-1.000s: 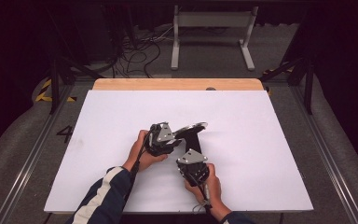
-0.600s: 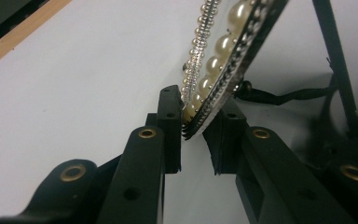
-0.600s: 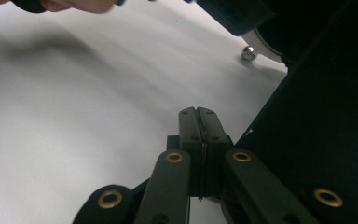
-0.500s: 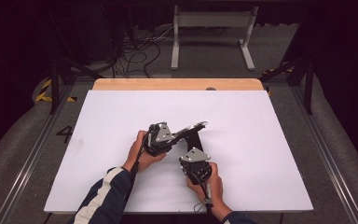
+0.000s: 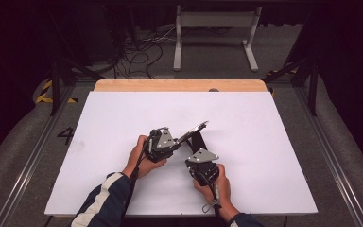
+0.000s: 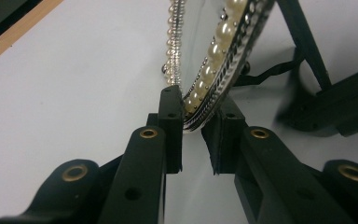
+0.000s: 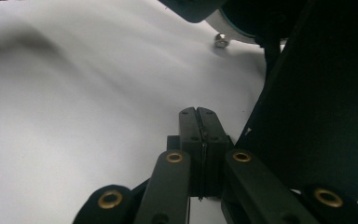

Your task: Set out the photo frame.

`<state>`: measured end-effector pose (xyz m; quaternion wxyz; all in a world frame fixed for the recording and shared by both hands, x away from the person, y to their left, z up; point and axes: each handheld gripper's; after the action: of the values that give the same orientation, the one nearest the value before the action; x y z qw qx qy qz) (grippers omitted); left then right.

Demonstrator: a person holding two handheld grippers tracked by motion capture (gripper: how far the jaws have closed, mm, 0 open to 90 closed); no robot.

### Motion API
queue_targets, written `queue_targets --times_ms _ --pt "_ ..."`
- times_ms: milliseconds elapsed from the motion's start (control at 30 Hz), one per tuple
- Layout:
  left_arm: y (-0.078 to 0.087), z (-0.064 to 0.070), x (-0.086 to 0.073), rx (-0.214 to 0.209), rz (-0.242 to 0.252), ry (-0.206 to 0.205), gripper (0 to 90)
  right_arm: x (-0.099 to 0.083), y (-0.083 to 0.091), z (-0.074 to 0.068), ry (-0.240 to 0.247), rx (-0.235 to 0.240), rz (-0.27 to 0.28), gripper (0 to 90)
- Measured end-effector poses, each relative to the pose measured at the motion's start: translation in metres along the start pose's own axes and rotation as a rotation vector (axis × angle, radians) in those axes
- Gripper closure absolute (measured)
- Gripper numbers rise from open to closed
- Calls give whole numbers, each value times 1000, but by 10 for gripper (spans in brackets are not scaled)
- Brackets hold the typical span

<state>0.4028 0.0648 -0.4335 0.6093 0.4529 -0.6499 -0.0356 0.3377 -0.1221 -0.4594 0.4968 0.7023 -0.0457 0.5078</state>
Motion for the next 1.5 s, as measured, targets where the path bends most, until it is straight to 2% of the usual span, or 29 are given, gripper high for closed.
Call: queue_targets --times_ms 200,467,567,633,700,1167,1233,1367,1500 --pt "3 4 -1 7 7 -23 774 -2 2 14 -31 44 -4 900" --pt "4 5 0 -6 26 -18 755 -4 5 22 -35 79 4 900" --pt "3 7 2 -12 37 -20 754 -5 7 26 -45 75 6 900" --pt "1 8 2 -11 39 -44 756 -6 7 28 -51 73 6 900" --pt "-1 9 2 -13 49 -51 758 -7 8 30 -58 60 10 900" --pt "0 17 7 7 36 -111 762 -9 11 39 -65 65 5 900" --pt "0 19 8 1 34 -94 756 -9 12 40 -61 61 4 900" --pt "1 22 9 -3 32 -103 755 -10 13 43 -59 65 2 900" --pt "2 24 9 -7 33 -95 749 -11 14 45 -51 76 0 900"
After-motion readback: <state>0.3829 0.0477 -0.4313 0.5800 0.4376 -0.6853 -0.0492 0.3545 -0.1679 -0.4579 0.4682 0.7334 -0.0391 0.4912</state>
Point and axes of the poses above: each handheld gripper's, and its own axes: y roughly backward along the jaws, x roughly out of its top, z roughly to its right, and after that the axes turned 5 degrees about x, right-handed
